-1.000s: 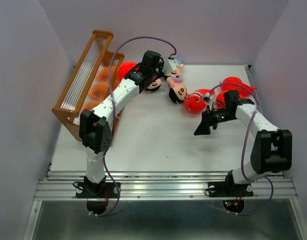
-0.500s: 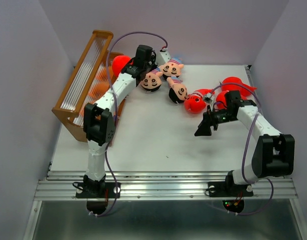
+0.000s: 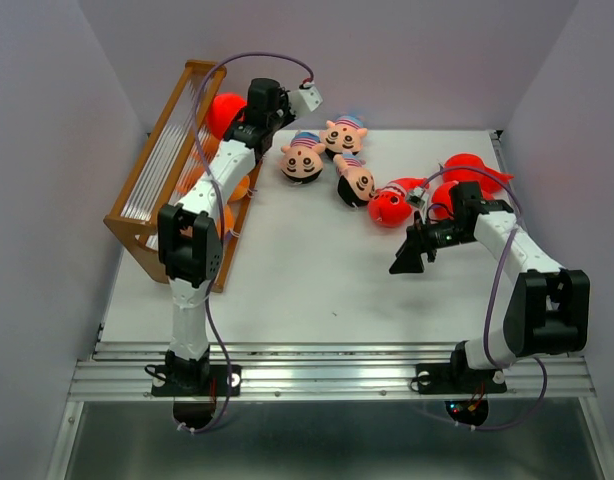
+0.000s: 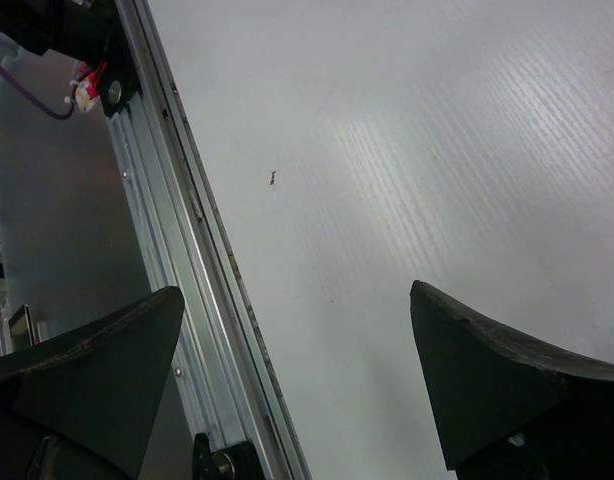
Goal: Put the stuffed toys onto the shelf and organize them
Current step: Place the stuffed toy onto shelf, then grab a stuffed toy with the right arm, then pass the stuffed toy from the right arm to the left, then pass the stuffed toy from the left arm to the right
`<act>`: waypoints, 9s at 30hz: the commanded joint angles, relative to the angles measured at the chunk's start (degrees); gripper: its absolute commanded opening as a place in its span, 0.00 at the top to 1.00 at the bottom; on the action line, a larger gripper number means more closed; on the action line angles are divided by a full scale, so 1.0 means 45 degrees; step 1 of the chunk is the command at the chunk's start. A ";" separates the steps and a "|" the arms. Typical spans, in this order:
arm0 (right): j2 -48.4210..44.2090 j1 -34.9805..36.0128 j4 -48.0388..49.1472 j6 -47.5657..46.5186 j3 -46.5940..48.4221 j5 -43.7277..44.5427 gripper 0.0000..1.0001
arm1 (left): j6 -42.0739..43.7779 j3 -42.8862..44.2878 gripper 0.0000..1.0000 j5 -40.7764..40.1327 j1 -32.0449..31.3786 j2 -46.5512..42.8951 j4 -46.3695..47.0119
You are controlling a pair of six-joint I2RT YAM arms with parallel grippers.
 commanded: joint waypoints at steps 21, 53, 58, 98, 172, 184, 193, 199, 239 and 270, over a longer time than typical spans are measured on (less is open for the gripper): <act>-0.0100 -0.0074 -0.0397 -0.0530 0.0111 -0.0519 0.00 | 0.1782 -0.1606 1.00 0.0955 0.1705 -0.0603 0.2529; -0.0041 -0.0074 -0.0495 -0.0687 0.0111 -0.0480 0.00 | 0.0221 -0.2545 0.29 -0.0002 0.1394 -0.1755 0.3662; -0.0138 -0.0074 -0.0476 -0.0687 0.0111 -0.0442 0.00 | -0.0287 -0.2389 0.22 0.0193 0.1081 -0.1989 0.3682; -0.1526 -0.0679 -0.0965 0.0716 0.3547 0.3990 0.00 | -1.2414 -1.4454 0.01 0.2087 -0.1751 -1.6456 0.3428; -0.2245 0.0588 -0.0556 -0.2563 -0.0493 0.0027 0.99 | -2.0403 -2.0378 0.05 0.3555 -0.6708 -1.4435 1.1179; -0.4259 0.0707 0.1477 -0.0726 -0.2056 0.0907 0.97 | -2.0737 -1.8230 0.04 0.2752 -0.8997 -0.9475 1.2705; -0.4865 0.0707 0.1653 -0.0042 -0.1979 0.0633 0.95 | -2.0678 -1.6745 0.05 0.2596 -0.9466 -0.7947 1.2764; -0.4943 0.0707 0.1478 0.0251 -0.1881 0.0165 0.94 | -2.0133 -1.6276 0.18 0.1818 -0.9544 -0.7810 1.2413; -0.5453 0.0824 -0.4026 -1.2672 0.0969 -0.2061 0.00 | -1.5386 -1.5144 1.00 1.3433 -0.4916 -1.1659 0.2549; -0.4044 0.4360 -0.0065 -0.5085 -0.0669 0.0615 0.99 | -1.6791 -1.4556 1.00 1.3379 -0.5189 -1.0973 0.5381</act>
